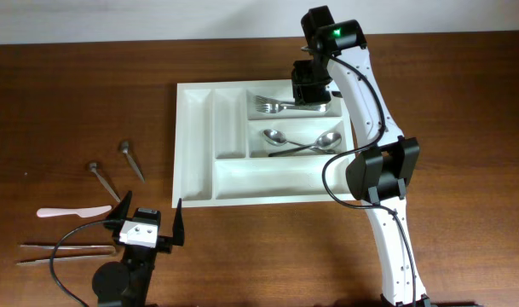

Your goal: Pack container

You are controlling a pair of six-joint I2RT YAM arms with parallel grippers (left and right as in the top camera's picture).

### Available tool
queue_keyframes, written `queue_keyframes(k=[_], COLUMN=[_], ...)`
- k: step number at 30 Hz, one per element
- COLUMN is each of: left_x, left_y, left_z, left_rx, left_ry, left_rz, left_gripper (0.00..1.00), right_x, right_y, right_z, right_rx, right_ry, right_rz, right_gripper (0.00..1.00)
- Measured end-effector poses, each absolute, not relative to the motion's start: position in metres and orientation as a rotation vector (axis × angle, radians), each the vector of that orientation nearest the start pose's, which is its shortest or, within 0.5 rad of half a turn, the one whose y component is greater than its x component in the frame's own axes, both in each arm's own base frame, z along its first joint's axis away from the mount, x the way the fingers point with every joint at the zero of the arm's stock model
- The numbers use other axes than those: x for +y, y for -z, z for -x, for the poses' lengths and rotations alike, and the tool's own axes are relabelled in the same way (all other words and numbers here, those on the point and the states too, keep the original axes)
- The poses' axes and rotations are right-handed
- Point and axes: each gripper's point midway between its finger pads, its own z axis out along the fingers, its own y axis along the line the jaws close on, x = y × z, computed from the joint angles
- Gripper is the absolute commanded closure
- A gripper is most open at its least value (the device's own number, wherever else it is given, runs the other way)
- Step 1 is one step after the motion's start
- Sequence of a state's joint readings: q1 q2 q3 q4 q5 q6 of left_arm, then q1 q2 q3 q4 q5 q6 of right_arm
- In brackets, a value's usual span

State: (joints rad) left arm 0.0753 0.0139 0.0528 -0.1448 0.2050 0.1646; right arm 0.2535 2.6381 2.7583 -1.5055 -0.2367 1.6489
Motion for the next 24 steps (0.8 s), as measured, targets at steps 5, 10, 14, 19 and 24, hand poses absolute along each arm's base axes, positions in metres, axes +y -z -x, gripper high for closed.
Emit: queue_keyframes(k=[5,10,14,19,24], left_x=[-0.017,-0.017,-0.017,-0.017,-0.017], left_y=[-0.161,-0.161,-0.161,-0.161,-0.161], left_z=[-0.241,-0.241,-0.241,-0.241,-0.241], left_rx=[1.659,1.659,1.659,1.659,1.659], left_ry=[-0.009,-0.009,-0.009,-0.009,-0.009], left_rz=[-0.229,-0.229,-0.228,-0.229,-0.228], left_gripper=[0.01,0.01,0.01,0.01,0.01], right_x=[0.153,0.083,0.001,-0.082,-0.12], right_y=[-0.093,-0.097,-0.107,-0.125,-0.146], right_z=[-0.513,-0.531,-0.538,-0.501,-0.495], right_rx=[2.487,2.485,2.507,2.605,2.629], right_ry=[-0.472,-0.491,-0.484,-0.432,-0.587], right_rz=[-1.964,-1.861,-1.697,-1.593,-1.366], right_gripper=[0.75,0.74,0.48,0.21,0.01])
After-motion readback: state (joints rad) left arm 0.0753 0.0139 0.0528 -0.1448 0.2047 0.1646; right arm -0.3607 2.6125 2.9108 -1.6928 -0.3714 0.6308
